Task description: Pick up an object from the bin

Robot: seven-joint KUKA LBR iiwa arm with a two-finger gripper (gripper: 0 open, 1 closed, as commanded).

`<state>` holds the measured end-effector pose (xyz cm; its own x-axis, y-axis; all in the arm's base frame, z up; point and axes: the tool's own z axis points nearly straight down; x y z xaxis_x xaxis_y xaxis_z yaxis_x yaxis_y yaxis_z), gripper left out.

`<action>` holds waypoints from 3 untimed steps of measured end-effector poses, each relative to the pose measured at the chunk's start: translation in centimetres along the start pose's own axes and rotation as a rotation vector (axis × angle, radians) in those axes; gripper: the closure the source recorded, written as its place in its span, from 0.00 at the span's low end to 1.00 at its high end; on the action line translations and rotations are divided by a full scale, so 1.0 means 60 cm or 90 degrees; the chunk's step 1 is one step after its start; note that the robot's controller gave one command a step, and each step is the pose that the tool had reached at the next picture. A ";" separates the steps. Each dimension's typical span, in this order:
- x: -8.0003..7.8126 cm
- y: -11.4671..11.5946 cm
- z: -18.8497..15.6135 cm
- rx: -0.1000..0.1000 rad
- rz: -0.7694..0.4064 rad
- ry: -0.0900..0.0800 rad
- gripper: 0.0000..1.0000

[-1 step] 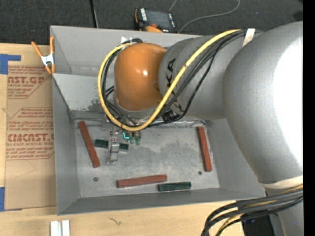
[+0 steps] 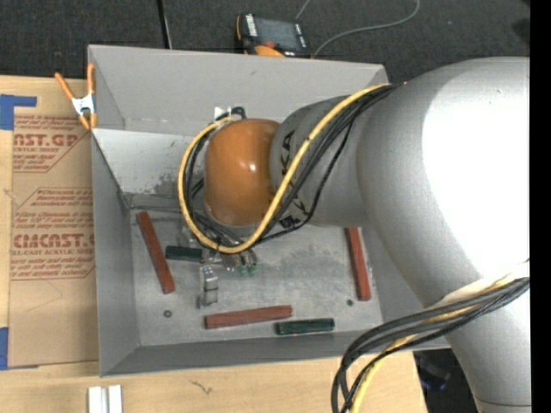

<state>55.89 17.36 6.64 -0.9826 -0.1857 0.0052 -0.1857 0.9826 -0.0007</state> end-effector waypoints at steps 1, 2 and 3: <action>-0.004 0.002 -0.007 -0.002 0.000 -0.004 1.00; -0.054 -0.011 -0.191 -0.001 0.009 -0.011 1.00; -0.023 0.036 -0.282 -0.002 0.003 -0.009 1.00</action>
Offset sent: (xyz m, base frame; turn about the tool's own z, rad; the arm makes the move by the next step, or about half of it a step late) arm 0.0000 0.0000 0.0000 0.0000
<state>56.95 19.76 23.54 -0.9835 -0.1807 -0.0083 -0.1807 0.9835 0.0023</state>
